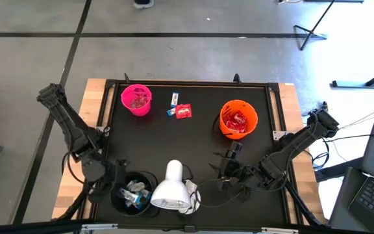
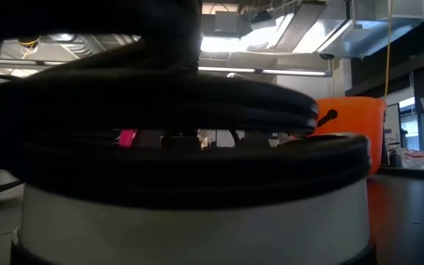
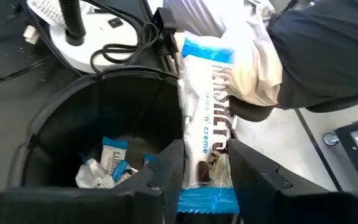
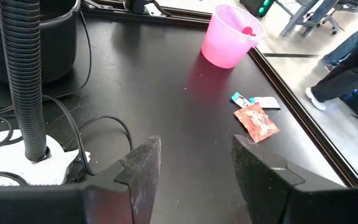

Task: Sort candy
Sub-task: Put the white chocolate into the black bucket

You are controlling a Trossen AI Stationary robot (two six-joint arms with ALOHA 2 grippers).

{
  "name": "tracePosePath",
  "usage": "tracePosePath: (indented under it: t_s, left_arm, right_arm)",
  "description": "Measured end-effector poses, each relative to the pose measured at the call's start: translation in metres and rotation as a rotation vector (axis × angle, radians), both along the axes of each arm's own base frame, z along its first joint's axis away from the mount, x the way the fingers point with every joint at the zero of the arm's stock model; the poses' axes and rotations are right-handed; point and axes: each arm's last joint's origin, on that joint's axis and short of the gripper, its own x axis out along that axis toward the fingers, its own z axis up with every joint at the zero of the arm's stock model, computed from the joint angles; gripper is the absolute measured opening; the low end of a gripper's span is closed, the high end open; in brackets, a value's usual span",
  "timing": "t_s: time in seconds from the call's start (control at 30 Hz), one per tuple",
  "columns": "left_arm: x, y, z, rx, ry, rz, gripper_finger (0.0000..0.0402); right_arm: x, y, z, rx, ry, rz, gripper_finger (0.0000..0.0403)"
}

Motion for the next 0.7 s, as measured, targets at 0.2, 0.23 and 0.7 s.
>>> tracePosePath:
  t_s: [0.2,0.23,0.7]
  left_arm:
    - [0.002,0.003,0.001,0.007,-0.012,0.028,0.0142]
    - [0.002,0.003,0.001,0.006,-0.013,0.031,0.0144]
    - [0.037,0.057,-0.005,0.336,-0.118,0.192,0.0143]
  right_arm:
    - [0.000,0.000,0.000,0.007,-0.001,0.003,0.0193]
    - [0.000,0.000,0.000,0.007,-0.001,0.003,0.0193]
    - [0.004,-0.001,0.003,0.000,-0.036,-0.003,0.0193]
